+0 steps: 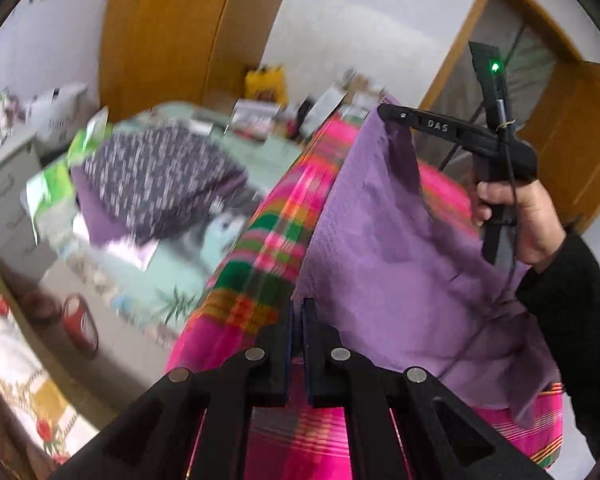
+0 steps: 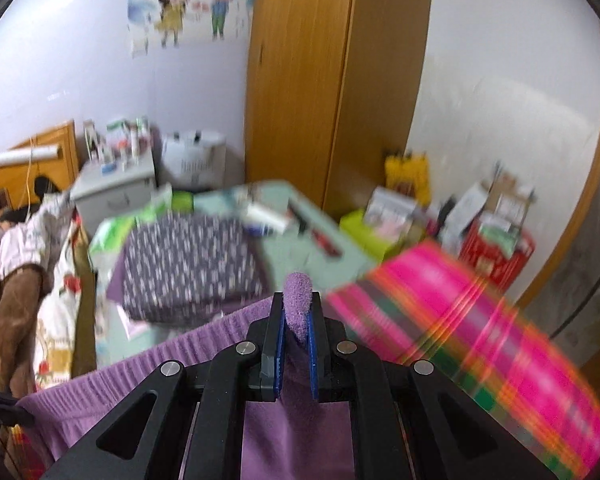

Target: Fold clothes

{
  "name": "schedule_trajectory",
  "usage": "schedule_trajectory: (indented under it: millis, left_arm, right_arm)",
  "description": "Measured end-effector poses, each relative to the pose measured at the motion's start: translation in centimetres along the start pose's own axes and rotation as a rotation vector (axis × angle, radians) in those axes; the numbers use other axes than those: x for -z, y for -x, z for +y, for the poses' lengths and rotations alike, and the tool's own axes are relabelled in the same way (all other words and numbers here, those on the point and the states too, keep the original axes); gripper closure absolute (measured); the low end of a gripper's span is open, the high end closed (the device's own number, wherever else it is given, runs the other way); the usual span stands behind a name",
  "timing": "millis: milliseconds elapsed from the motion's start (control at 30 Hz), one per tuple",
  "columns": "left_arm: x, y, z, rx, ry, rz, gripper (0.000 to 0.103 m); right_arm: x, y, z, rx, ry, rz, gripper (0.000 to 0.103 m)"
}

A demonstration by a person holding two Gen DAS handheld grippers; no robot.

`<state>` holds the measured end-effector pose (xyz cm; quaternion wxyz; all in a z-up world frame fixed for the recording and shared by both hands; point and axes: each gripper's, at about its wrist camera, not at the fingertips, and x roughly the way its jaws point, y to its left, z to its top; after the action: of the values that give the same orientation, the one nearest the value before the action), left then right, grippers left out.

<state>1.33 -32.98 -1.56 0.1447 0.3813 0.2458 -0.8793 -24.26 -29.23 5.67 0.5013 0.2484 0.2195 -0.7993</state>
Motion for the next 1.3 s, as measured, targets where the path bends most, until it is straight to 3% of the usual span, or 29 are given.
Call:
schedule_trajectory:
  millis: [367, 500, 800, 900, 1200, 1300]
  left_arm:
    - [0.7, -2.4, 0.2, -0.080, -0.065, 0.068, 0.095]
    - [0.8, -2.4, 0.0, -0.120, -0.087, 0.071, 0.090]
    - [1.5, -0.2, -0.9, -0.256, -0.116, 0.024, 0.089]
    - [1.6, 1.2, -0.8, -0.288, -0.097, -0.001, 0.089]
    - [3.2, 3.2, -2.3, -0.301, -0.090, -0.026, 0.089]
    - [3.9, 3.4, -2.7, -0.278, -0.079, -0.030, 0.089]
  right_arm:
    - [2.8, -7.9, 0.6, -0.012, -0.018, 0.177, 0.092]
    - [3.1, -8.1, 0.2, -0.004, -0.039, 0.214, 0.077]
    - [3.1, -1.4, -2.1, -0.010, -0.115, 0.135, 0.071]
    - [4.3, 1.8, -2.7, -0.019, -0.154, 0.107, 0.061]
    - [8.7, 8.6, -3.7, -0.108, -0.296, 0.091, 0.057]
    - [9.5, 10.4, -3.4, -0.097, -0.298, 0.080, 0.057]
